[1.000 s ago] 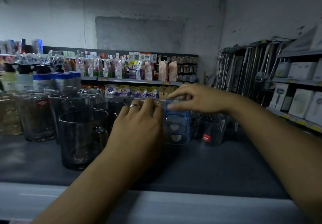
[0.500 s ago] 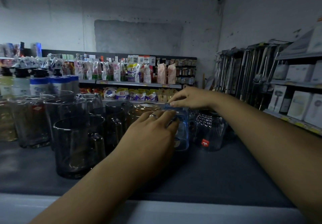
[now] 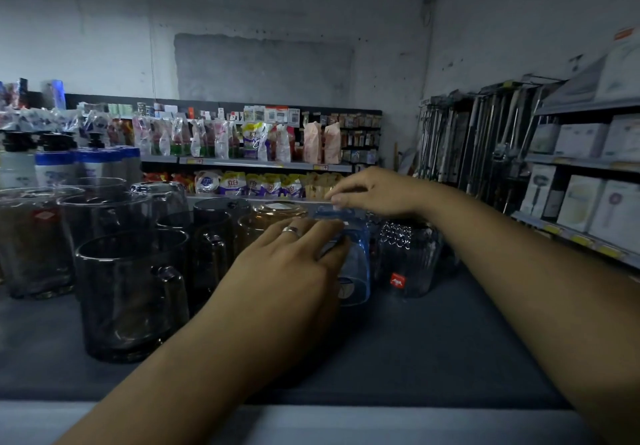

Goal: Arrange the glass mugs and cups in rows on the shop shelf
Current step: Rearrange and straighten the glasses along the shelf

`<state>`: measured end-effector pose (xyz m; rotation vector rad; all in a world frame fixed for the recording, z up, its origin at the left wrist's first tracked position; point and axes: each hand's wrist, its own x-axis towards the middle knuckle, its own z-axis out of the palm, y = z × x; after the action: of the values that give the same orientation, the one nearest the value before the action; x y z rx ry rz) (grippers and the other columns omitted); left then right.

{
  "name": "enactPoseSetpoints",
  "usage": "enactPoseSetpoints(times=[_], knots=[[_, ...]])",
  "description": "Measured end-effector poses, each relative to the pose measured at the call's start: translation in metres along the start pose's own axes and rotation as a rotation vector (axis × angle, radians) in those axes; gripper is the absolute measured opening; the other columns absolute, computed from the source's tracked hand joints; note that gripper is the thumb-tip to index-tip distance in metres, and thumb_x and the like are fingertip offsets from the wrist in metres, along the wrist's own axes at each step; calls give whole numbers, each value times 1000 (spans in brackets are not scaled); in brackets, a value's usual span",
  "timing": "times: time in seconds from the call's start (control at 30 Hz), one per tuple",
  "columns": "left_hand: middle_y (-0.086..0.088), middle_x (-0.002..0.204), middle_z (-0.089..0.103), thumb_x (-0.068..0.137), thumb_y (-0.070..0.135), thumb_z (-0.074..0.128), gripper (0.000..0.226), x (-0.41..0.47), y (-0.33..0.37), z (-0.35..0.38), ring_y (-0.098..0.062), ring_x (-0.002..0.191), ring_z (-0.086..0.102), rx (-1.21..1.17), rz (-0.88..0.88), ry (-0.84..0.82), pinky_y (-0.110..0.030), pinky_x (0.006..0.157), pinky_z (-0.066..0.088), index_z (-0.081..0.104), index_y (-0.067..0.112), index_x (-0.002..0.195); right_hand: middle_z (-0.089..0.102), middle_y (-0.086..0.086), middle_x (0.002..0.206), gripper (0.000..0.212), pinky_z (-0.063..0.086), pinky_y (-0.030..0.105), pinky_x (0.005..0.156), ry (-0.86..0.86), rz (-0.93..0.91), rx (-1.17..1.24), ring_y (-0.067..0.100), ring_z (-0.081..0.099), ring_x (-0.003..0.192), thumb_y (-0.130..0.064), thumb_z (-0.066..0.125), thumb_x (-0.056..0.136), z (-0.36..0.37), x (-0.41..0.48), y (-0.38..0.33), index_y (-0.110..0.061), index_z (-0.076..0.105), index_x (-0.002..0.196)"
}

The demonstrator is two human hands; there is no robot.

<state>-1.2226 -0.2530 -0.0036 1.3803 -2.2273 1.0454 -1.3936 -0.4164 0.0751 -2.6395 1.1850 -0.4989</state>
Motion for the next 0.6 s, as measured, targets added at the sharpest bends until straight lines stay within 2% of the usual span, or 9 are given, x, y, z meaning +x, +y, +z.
enactPoseSetpoints(times=[0.1,0.2,0.27,0.33,0.4,0.47,0.6], knots=[[-7,135,63,80,43,66,57,-1,-3,3,-29,116,66,-22,-19,-5,-45,99,50,65,17,130,59,2,139,33,38,23,89,126,25,-6,9,49,115,-29,55,104,-22,-14,7,-20,63,134],[-6,137,61,83,48,60,61,1,-4,4,-28,118,64,-31,-36,-28,-45,101,49,60,16,135,62,3,134,34,40,17,80,59,93,-82,10,56,108,-29,59,101,-38,-30,26,-17,64,133],[-5,140,59,87,51,56,62,3,-2,3,-27,121,63,-40,-28,-35,-44,103,48,57,17,139,64,2,132,35,42,18,81,22,134,-74,6,59,104,-33,62,100,-36,-38,37,-20,65,132],[-3,141,59,89,53,49,62,5,1,-2,-25,123,61,-64,-17,-26,-44,105,47,55,19,140,64,-1,133,34,42,22,86,23,148,-31,8,59,108,-34,63,99,-31,-43,44,-22,66,131],[-1,140,60,90,53,44,60,10,4,-9,-22,122,62,-103,-1,0,-41,104,47,54,22,140,64,-3,132,33,42,18,84,33,129,-27,10,59,111,-32,64,99,-28,-43,46,-20,69,129],[2,140,59,91,51,48,57,19,12,-19,-21,121,61,-151,46,9,-39,104,46,52,25,141,66,-4,127,31,40,11,79,48,110,-38,6,59,106,-30,66,97,-27,-43,45,-18,72,125],[1,149,43,97,51,49,61,52,27,-25,-22,125,53,-164,133,-68,-43,111,39,35,24,150,65,-18,105,26,40,10,72,59,106,-28,-7,57,89,-28,68,96,-28,-44,47,-19,75,119]])
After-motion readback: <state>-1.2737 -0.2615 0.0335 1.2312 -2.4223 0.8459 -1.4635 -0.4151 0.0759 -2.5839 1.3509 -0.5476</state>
